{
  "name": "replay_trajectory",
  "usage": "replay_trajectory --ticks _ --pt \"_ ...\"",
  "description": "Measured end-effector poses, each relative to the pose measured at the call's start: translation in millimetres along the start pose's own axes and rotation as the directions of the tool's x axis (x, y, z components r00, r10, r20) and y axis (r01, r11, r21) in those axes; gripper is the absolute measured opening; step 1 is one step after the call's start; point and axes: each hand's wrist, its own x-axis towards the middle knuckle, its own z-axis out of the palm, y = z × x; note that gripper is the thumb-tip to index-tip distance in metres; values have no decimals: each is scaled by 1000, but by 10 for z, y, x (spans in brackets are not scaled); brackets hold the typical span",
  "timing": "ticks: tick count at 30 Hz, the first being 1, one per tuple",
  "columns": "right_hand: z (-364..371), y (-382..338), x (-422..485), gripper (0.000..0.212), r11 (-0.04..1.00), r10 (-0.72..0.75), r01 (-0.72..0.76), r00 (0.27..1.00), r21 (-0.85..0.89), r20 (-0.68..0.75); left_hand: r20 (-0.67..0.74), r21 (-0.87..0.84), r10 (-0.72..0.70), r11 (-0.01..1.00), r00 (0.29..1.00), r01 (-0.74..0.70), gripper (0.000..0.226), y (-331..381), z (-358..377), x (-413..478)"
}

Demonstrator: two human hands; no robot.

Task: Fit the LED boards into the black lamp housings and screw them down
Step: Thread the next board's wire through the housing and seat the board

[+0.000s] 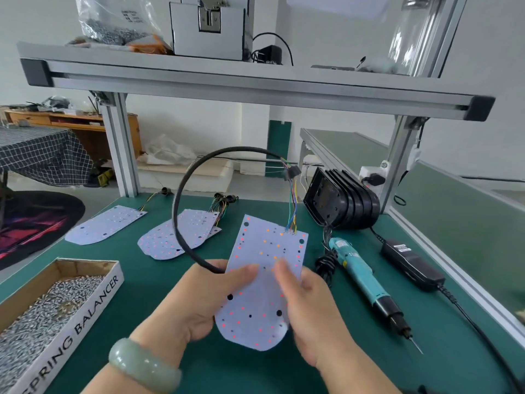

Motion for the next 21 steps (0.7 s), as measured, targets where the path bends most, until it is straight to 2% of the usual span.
replay_trajectory --ticks 1,3,4,5,7,9,10,12,14,17,21 --pt "-39 1 40 40 987 -79 61 990 -150 -117 -51 -41 24 999 998 -26 33 0 -17 30" --pt "-133 -11 101 29 927 -225 104 922 -360 -314 -128 -168 72 981 989 -94 22 44 -79 71" --pt "-160 -21 119 17 897 -228 70 919 -437 -321 -139 -234 94 964 986 -124 23 64 -122 84" --pt "-168 -18 136 13 855 -164 -3 947 -519 -276 -138 -295 113 944 984 -150 28 77 -168 101" --pt "-125 70 182 34 674 -5 -98 991 -732 -137 -148 -386 137 904 979 -185 39 108 -252 123" --pt "-38 106 203 29 480 72 -111 994 -870 -87 -183 -425 142 880 973 -209 38 120 -346 147" --pt "-9 99 205 21 459 82 -133 991 -879 -106 -189 -435 147 874 971 -217 35 120 -382 153" --pt "-38 82 232 12 591 93 -179 984 -787 -154 -188 -454 168 859 968 -237 32 115 -421 163" --pt "-108 75 249 11 711 102 -214 974 -670 -203 -190 -476 214 834 958 -280 40 115 -417 170" --pt "-186 88 239 10 782 116 -232 966 -579 -231 -187 -502 290 793 939 -345 45 120 -420 175" --pt "-270 141 234 8 826 48 -209 952 -524 -303 -151 -459 257 837 954 -298 48 79 -421 188"
